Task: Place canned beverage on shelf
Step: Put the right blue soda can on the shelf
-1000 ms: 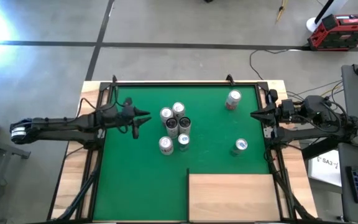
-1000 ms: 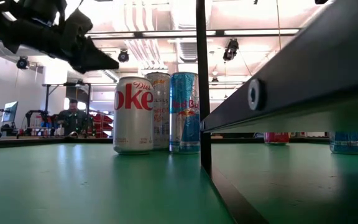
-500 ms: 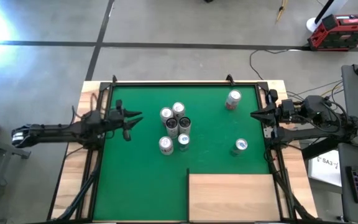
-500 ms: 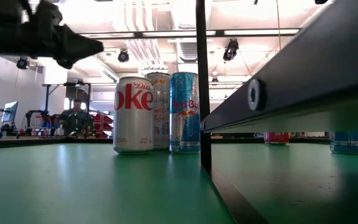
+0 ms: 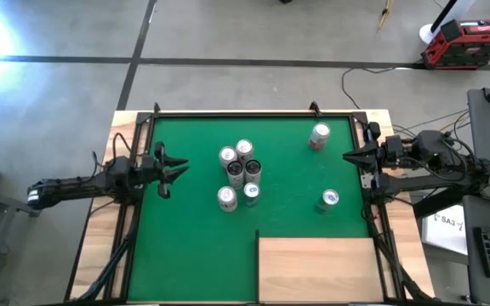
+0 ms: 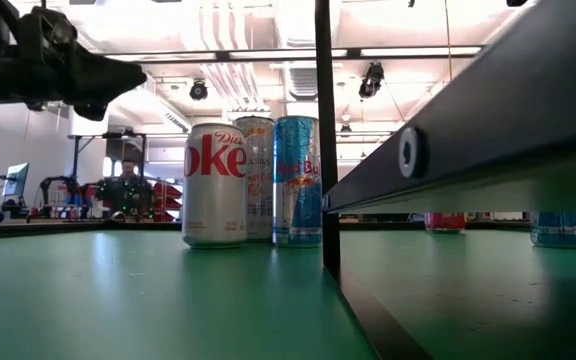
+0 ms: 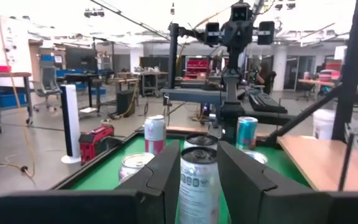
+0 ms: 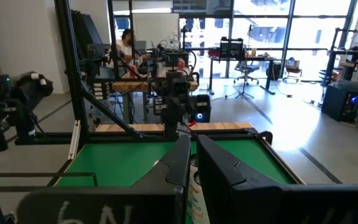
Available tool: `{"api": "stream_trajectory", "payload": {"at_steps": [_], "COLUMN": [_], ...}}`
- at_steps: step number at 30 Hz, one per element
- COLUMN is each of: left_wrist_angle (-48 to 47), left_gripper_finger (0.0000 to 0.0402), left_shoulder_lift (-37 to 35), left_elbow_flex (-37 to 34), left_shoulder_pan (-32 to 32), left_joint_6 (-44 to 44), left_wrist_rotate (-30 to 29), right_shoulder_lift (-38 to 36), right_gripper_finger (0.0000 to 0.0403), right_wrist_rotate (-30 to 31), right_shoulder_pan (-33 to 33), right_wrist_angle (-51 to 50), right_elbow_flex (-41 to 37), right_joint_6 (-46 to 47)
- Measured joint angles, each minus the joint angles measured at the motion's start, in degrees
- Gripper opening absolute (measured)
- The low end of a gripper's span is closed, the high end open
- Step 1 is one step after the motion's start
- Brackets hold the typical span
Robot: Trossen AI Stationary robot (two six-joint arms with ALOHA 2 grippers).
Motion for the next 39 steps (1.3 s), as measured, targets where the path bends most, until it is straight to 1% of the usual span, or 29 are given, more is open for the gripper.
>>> {"api": "stream_trajectory", "payload": {"at_steps": [4,16,39], "left_wrist_angle": [-1.3,-1.4,-1.4], "left_gripper_finger": [0.0088,0.0088,0.0088], "left_shoulder_lift": [-2.4,-5.2,-2.6], "left_elbow_flex": [0.0,0.0,0.0], "left_shoulder_pan": [0.0,-0.1,-0.1], "left_joint_6": [0.0,0.0,0.1], "left_wrist_rotate": [0.0,0.0,0.0], "right_shoulder_lift": [0.0,0.0,0.0], "right_gripper_finger": [0.0022,0.0022,0.0022], "right_wrist_rotate": [0.0,0.0,0.0], "right_shoulder_pan": [0.0,0.0,0.0], "right_wrist_angle": [0.0,0.0,0.0], "right_elbow_flex": [0.0,0.0,0.0], "right_joint_6": [0.0,0.0,0.0]}}
